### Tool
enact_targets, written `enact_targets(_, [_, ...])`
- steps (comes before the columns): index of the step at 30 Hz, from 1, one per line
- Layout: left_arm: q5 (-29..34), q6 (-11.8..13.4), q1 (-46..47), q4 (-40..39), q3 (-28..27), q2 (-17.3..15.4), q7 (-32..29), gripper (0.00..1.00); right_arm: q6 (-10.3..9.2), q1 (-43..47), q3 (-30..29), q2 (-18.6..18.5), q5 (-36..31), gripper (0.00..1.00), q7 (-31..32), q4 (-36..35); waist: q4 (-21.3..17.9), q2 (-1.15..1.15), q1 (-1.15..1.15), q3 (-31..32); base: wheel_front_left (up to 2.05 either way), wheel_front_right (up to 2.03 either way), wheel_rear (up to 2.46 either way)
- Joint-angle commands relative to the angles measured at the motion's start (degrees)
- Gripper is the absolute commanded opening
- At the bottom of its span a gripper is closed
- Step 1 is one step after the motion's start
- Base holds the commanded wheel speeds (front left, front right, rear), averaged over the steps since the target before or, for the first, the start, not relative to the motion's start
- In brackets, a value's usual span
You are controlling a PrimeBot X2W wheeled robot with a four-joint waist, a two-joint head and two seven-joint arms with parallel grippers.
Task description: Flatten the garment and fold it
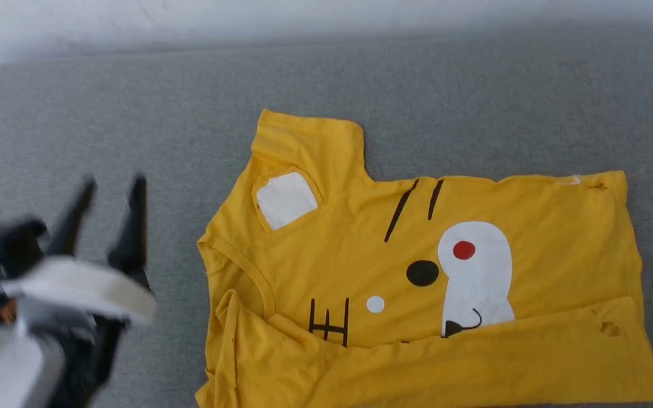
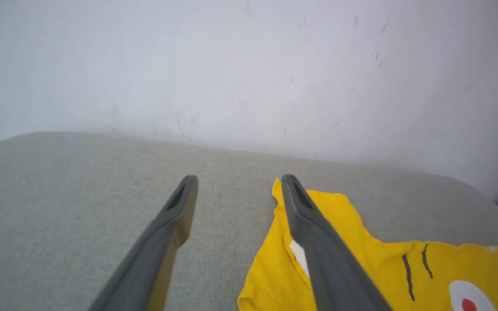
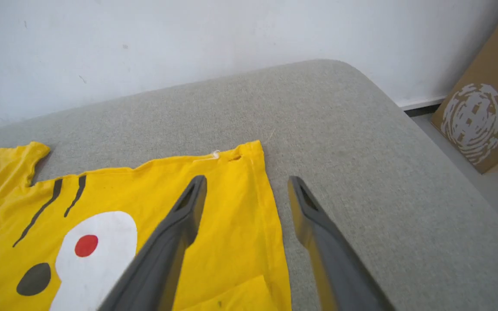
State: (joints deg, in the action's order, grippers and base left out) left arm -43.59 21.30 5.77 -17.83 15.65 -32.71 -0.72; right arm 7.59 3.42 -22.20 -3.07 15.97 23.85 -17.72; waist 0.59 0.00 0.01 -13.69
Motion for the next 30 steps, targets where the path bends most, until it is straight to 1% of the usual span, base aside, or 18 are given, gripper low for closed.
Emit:
enact_targets(1, [2.7, -0.3, 6.1, -0.7, 0.4, -1.9, -1.3, 1.0, -0.1, -2.2, 1.2, 0.2, -0.7, 1.0, -1.4, -0.7, -1.5, 0.0, -0.01, -4.8, 0.0, 0.0, 0.0])
enact_targets(3, [5.6, -1.3, 13.3, -0.2, 1.5, -3.8, -3.5, 1.0, -0.1, -3.7, 2.6, 0.2, -1.1, 1.0, -2.5, -1.0, -2.0, 0.0, -0.01, -7.2, 0.0, 0.0, 0.0])
enact_targets(5, [7.7, -3.1, 20.6, 1.5, 3.2, -5.1, -6.6, 1.0, -0.1, -5.1, 4.1, 0.2, -0.9, 1.0, -3.1, -1.0, -2.6, 0.0, -0.01, -9.7, 0.0, 0.0, 0.0])
enact_targets(6, [7.7, -3.1, 20.6, 1.5, 3.2, -5.1, -6.6, 1.0, -0.1, -5.1, 4.1, 0.2, -0.9, 1.0, -3.1, -1.0, -2.6, 0.0, -0.01, -9.7, 0.0, 0.0, 0.0])
enact_targets(9, [9.2, -6.6, 30.9, 5.4, 6.3, -5.5, -11.4, 1.0, -0.1, -6.8, 5.7, 0.0, -0.8, 1.0, -3.9, -0.5, -3.4, 0.0, -0.01, -13.0, 0.0, 0.0, 0.0])
enact_targets(12, [8.9, -10.5, 39.0, 10.6, 9.6, -4.1, -16.3, 1.0, -0.1, -8.1, 7.1, -0.2, -0.8, 1.0, -4.6, 0.5, -4.2, 0.0, -0.01, -15.2, 0.0, 0.0, 0.0])
enact_targets(14, [7.7, -13.4, 42.5, 14.3, 11.9, -3.0, -20.1, 1.0, -0.1, -8.8, 7.8, -0.3, -0.6, 1.0, -4.9, 1.2, -4.8, 0.0, -0.01, -16.2, 0.0, 0.0, 0.0])
enact_targets(16, [6.5, -15.2, 44.9, 17.9, 13.6, -2.1, -23.5, 1.0, -0.1, -9.4, 8.4, -0.4, -0.5, 1.0, -5.3, 1.8, -5.4, 0.0, -0.01, -17.0, 0.0, 0.0, 0.0])
enact_targets(18, [5.4, -16.2, 46.5, 21.0, 14.5, -1.3, -26.0, 1.0, -0.1, -9.9, 8.9, -0.6, -0.3, 1.0, -5.5, 2.4, -6.0, 0.0, -0.01, -17.7, 0.0, 0.0, 0.0])
enact_targets(22, [4.3, -17.5, 48.1, 25.7, 15.9, -0.8, -29.8, 1.0, -0.1, -10.7, 9.4, -0.8, 0.0, 1.0, -5.9, 3.4, -7.2, 0.0, -0.01, -19.2, 0.0, 0.0, 0.0])
enact_targets(26, [3.7, -18.1, 49.1, 28.0, 16.4, -1.3, -32.3, 1.0, -0.1, -11.2, 9.6, -0.8, 0.3, 1.0, -6.2, 4.0, -8.0, 0.0, -0.01, -20.6, 0.0, 0.0, 0.0])
enact_targets(30, [3.7, -17.9, 49.3, 29.8, 16.6, -1.8, -33.3, 1.0, -0.1, -11.8, 9.6, -1.0, 0.4, 1.0, -6.5, 4.5, -8.6, 0.0, -0.01, -21.6, 0.0, 0.0, 0.0])
